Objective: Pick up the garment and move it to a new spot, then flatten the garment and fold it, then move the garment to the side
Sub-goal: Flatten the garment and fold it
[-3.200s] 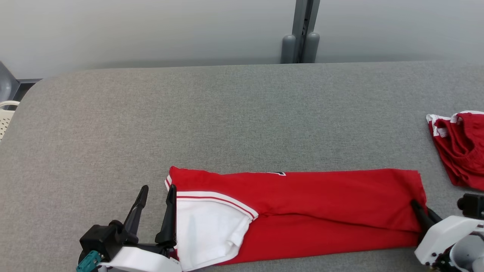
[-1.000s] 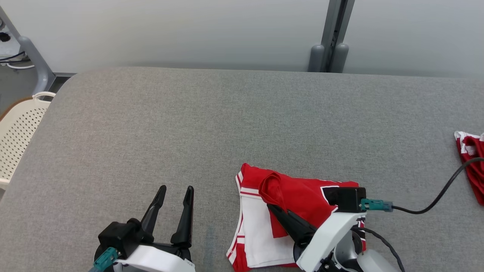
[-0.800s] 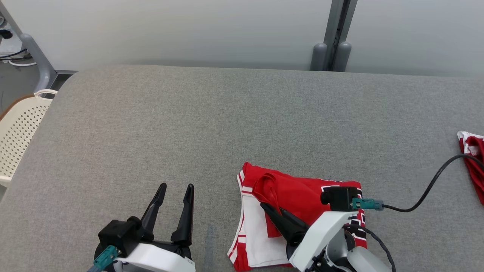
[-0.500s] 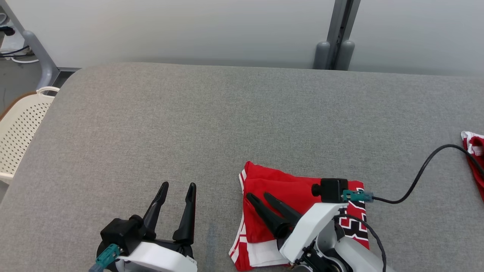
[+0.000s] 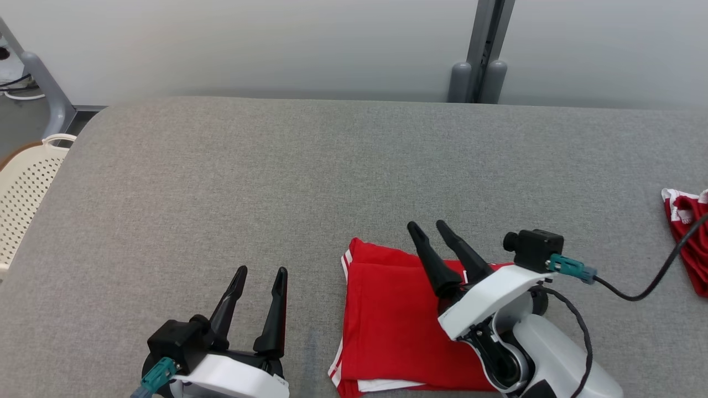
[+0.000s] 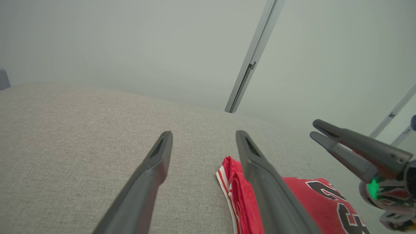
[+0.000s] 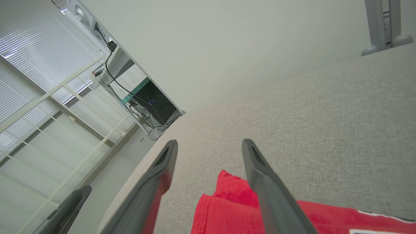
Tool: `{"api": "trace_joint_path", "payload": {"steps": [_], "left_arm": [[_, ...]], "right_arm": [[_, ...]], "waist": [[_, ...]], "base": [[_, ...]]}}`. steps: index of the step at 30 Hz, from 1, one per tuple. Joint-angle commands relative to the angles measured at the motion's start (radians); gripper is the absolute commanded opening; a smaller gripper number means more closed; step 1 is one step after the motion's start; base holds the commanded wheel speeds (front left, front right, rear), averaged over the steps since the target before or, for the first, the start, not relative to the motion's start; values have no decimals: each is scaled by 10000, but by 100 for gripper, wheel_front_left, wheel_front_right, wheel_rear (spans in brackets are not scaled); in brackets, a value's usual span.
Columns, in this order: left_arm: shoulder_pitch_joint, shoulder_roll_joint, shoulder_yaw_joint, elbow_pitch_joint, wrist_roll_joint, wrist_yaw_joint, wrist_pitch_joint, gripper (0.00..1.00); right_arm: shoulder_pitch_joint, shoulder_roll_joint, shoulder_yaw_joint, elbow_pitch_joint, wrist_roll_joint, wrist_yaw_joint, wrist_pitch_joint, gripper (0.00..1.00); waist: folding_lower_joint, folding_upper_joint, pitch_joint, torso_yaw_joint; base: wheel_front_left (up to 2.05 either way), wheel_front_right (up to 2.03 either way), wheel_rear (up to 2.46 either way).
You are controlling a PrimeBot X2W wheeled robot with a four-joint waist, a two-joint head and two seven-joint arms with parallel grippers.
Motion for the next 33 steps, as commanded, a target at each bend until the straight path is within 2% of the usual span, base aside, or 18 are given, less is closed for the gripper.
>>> {"api": "trace_joint_path", "payload": {"steps": [1, 10, 12, 13, 15, 21, 25, 33], "left_arm": [[18, 22, 39, -7, 76, -21, -39, 100], [105, 22, -30, 8, 151, -14, -41, 100], [142, 29, -36, 13, 162, -1, -41, 100], [151, 54, -20, 11, 170, 18, -40, 100], [157, 74, 10, -16, 198, 28, -41, 100], [300, 88, 196, -43, 336, 64, -42, 100], [433, 55, 350, -10, 426, 80, -41, 100], [791, -64, 799, -28, 708, 114, -43, 100]], "right_arm": [[199, -102, -292, -83, -273, 25, -132, 100], [1130, -402, -2143, -735, -1839, 25, -411, 100], [1473, -448, -2747, -1012, -2503, 25, -481, 100], [1838, -458, -3383, -1282, -3282, 25, -528, 100], [2189, -405, -4028, -1693, -4112, 25, -538, 100], [3453, -109, -5496, -3294, -5851, 25, -267, 100], [4193, -22, -6071, -4244, -6361, 25, -11, 100], [5087, -16, -6364, -4913, -6026, 23, -53, 100]], "waist": [[0, 0, -17, -65], [0, 0, -101, -286], [0, 0, -133, -358], [0, 0, -174, -457], [0, 0, -233, -564], [0, 0, -443, -878], [0, 0, -613, -1025], [0, 0, -902, -1219]], "base": [[0, 0, 0], [0, 0, 0], [0, 0, 0], [0, 0, 0], [0, 0, 0], [0, 0, 0], [0, 0, 0], [0, 0, 0]]}}
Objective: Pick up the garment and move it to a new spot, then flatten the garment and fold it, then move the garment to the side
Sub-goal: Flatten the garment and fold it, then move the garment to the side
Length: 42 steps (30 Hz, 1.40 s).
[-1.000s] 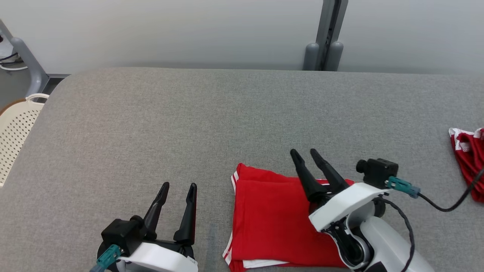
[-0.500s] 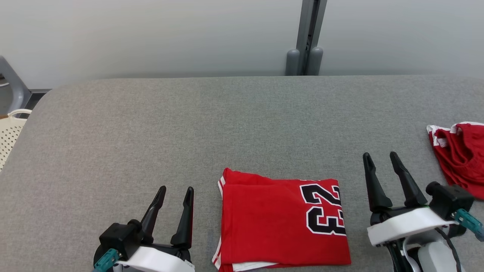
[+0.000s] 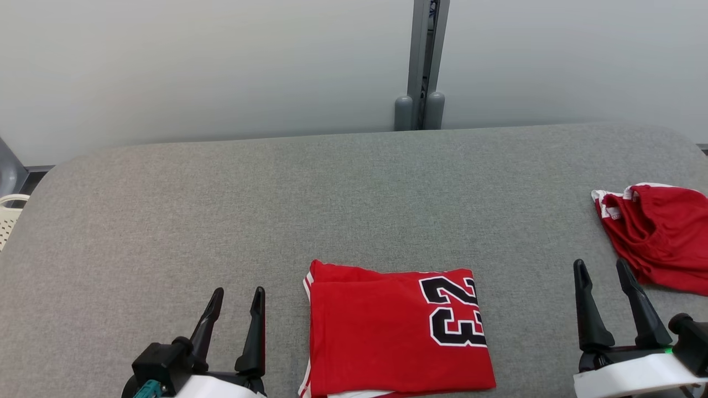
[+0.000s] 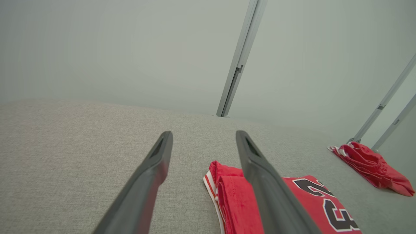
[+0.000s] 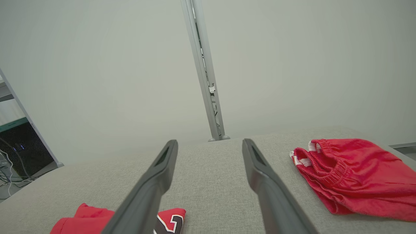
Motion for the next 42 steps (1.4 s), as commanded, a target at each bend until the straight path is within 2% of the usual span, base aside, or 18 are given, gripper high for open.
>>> {"api": "trace_joint_path", "payload": {"steps": [1, 34, 39, 42], "left_arm": [[90, 14, 81, 9, 78, 14, -40, 100], [261, -413, 706, 391, 872, -440, -41, 100], [210, -459, 735, 408, 943, -464, -41, 100], [158, -484, 751, 417, 973, -487, -41, 100]], "right_arm": [[90, -34, -6, -64, -28, 21, -91, 100], [-136, -33, 155, 689, -228, 21, -169, 100], [-216, -32, 166, 767, -419, 21, 139, 100], [-373, -32, 188, 912, -484, 21, 718, 100]], "waist": [[0, -1, -27, -25], [0, -1, -188, 96], [0, -1, -163, 140], [0, -1, -130, 187]], "base": [[0, 0, 0], [0, 0, 0], [0, 0, 0], [0, 0, 0]]}}
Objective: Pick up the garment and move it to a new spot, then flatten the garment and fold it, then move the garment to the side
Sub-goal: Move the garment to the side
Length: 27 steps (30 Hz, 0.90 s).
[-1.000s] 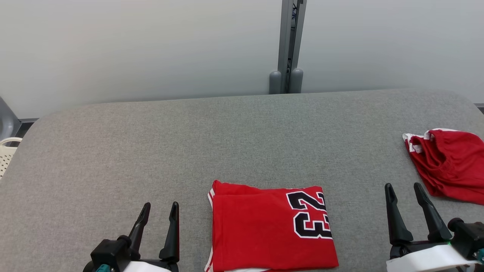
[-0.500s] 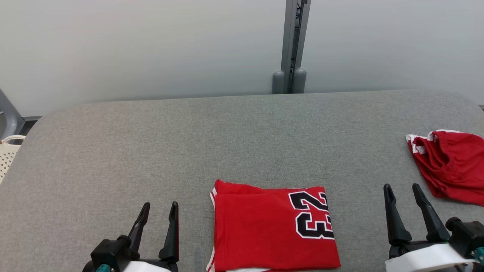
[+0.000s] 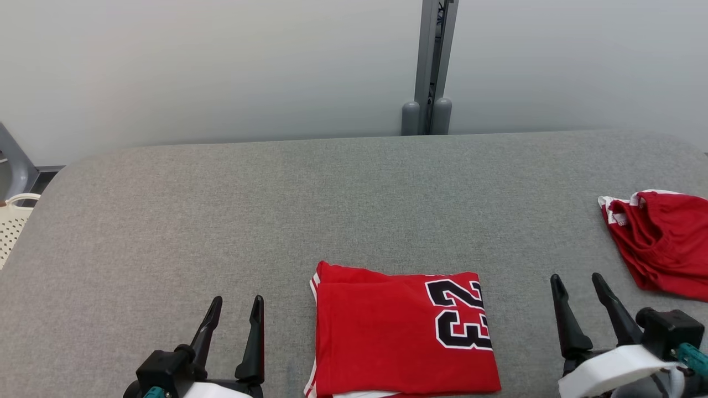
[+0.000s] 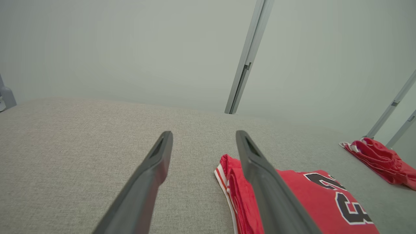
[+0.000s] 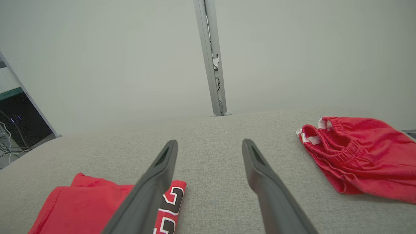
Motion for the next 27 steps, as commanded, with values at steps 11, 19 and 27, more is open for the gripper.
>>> {"api": "trace_joint_path", "payload": {"steps": [11, 19, 27], "left_arm": [[-302, -80, 63, 99, 157, -157, -41, 100], [-495, -131, 101, 123, 197, -207, -41, 100], [-670, -176, 193, 159, 277, -292, -41, 100]], "right_arm": [[-1125, -596, 898, 1096, 347, 22, 3535, 100], [-1722, -1230, 1615, 1722, 1740, 22, 5005, 100], [-2243, -1588, 2195, 2414, 3183, 22, 5614, 100]], "waist": [[0, 0, 390, 408], [0, 0, 731, 687], [0, 0, 1094, 1050]], "base": [[0, 0, 0], [0, 0, 0], [0, 0, 0]]}}
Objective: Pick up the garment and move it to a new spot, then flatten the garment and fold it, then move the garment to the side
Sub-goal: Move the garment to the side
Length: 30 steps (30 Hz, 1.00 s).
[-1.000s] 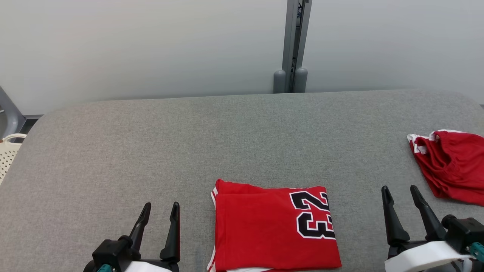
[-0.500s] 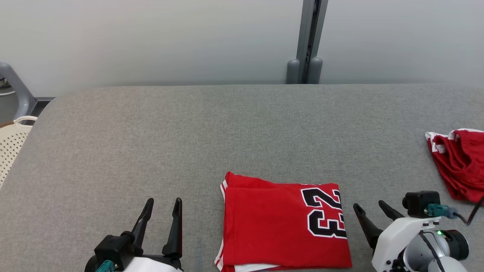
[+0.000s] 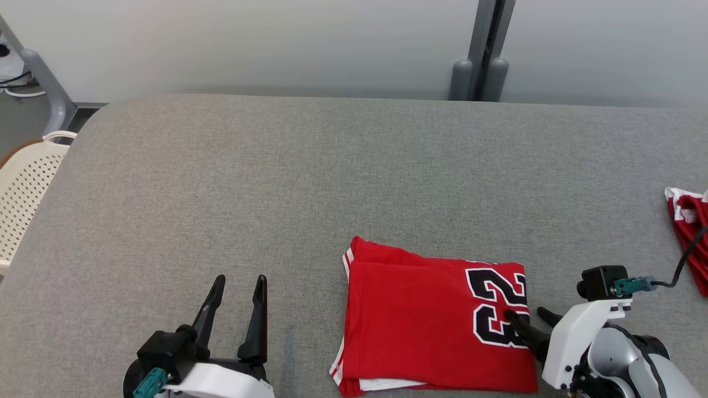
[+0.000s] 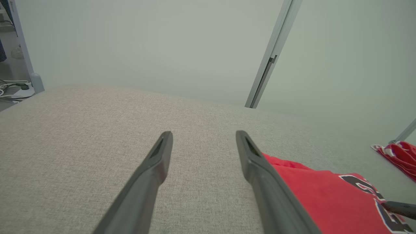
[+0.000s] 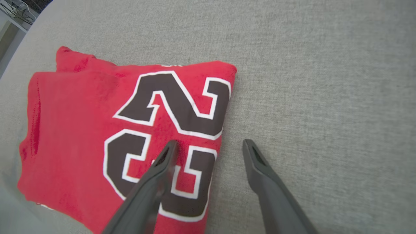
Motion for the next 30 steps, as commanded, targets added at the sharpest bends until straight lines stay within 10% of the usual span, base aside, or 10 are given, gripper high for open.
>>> {"api": "trace_joint_path", "payload": {"steps": [1, 7, 9, 13, 30], "left_arm": [[-137, 37, 53, 16, 61, -73, -41, 100], [-248, -3, 126, 36, 122, -107, -39, 100], [-269, -12, 151, 33, 123, -115, -39, 100], [-294, -28, 193, 36, 140, -134, -39, 100], [-237, -61, 42, -219, 223, -202, -36, 100]], "right_arm": [[-130, -85, 24, 98, 121, 22, 33, 100], [-518, -207, 510, 733, 796, 22, 354, 100], [-607, -246, 675, 861, 942, 22, 377, 47], [-832, -379, 952, 971, 1084, 20, 109, 0], [-1549, -1723, 256, 298, 787, 14, -176, 0]], "waist": [[0, 0, 70, 63], [0, 0, 227, 141], [0, 0, 249, 128], [0, 0, 268, 62], [0, 0, 338, -2059]], "base": [[0, 0, 0], [0, 0, 0], [0, 0, 0], [0, 0, 0], [0, 0, 0]]}}
